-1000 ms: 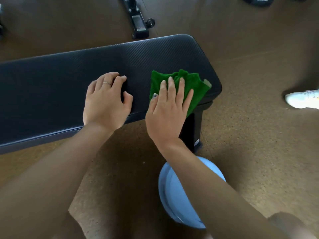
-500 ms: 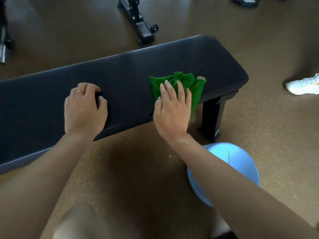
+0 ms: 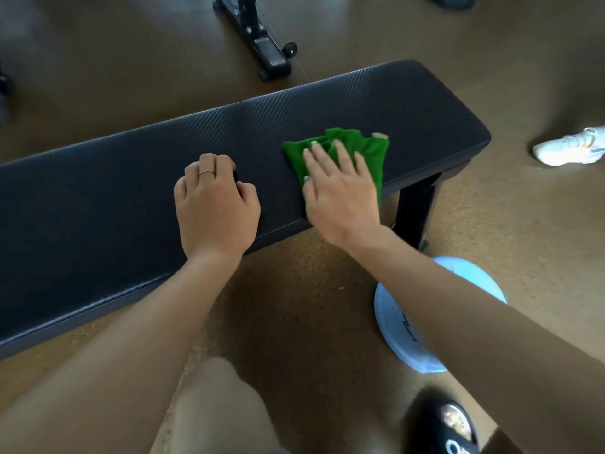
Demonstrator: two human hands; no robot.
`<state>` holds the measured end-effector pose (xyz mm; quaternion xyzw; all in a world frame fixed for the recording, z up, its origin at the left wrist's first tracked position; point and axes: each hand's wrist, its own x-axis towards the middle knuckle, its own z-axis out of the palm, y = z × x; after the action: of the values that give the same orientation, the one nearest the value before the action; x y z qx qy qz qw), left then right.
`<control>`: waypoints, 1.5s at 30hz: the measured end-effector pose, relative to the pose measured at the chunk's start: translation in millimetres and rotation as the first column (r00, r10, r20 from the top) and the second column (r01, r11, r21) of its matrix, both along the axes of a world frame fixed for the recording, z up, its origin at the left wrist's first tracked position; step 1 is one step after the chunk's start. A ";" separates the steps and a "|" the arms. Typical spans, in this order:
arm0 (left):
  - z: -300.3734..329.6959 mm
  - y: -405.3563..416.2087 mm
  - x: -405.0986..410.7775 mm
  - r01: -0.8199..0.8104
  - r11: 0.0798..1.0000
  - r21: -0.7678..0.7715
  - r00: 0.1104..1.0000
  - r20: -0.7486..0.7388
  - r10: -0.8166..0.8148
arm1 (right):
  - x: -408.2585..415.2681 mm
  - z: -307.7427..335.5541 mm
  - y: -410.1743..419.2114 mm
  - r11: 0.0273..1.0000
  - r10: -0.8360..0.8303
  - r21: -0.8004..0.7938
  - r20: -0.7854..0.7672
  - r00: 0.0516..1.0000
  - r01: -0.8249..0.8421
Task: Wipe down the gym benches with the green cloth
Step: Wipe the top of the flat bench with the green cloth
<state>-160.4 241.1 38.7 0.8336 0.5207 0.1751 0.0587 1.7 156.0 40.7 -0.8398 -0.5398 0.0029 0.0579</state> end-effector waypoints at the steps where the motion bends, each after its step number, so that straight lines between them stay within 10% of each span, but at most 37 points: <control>1: 0.3 -0.5 -0.4 0.002 1.000 0.001 1.000 -0.005 -0.002 | -17.1 -1.1 -1.7 0.997 0.070 -0.009 0.005 0.998 -0.070; 6: 0.1 -0.5 -1.6 0.007 1.000 0.003 1.000 -0.014 -0.007 | 14.4 5.5 -4.1 0.945 0.315 -0.099 0.016 0.949 -0.312; 14: -1.9 0.9 1.5 -0.031 1.000 0.001 0.999 0.027 0.031 | 47.0 6.6 32.9 0.994 -0.018 -0.109 -0.034 0.999 0.014; 22: -0.5 -0.8 2.7 -0.060 0.998 -0.003 0.998 0.007 0.060 | 28.0 4.3 15.7 0.905 0.405 -0.120 -0.050 0.913 -0.408; 45: 1.1 -1.7 7.3 -0.133 0.991 -0.019 0.991 -0.024 0.132 | 35.6 -0.9 147.8 0.910 0.402 -0.079 -0.079 0.912 -0.408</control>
<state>-153.1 239.4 39.9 0.7984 0.5773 0.1639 0.0497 37.2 303.8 39.8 -0.7108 -0.6995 0.0659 0.0332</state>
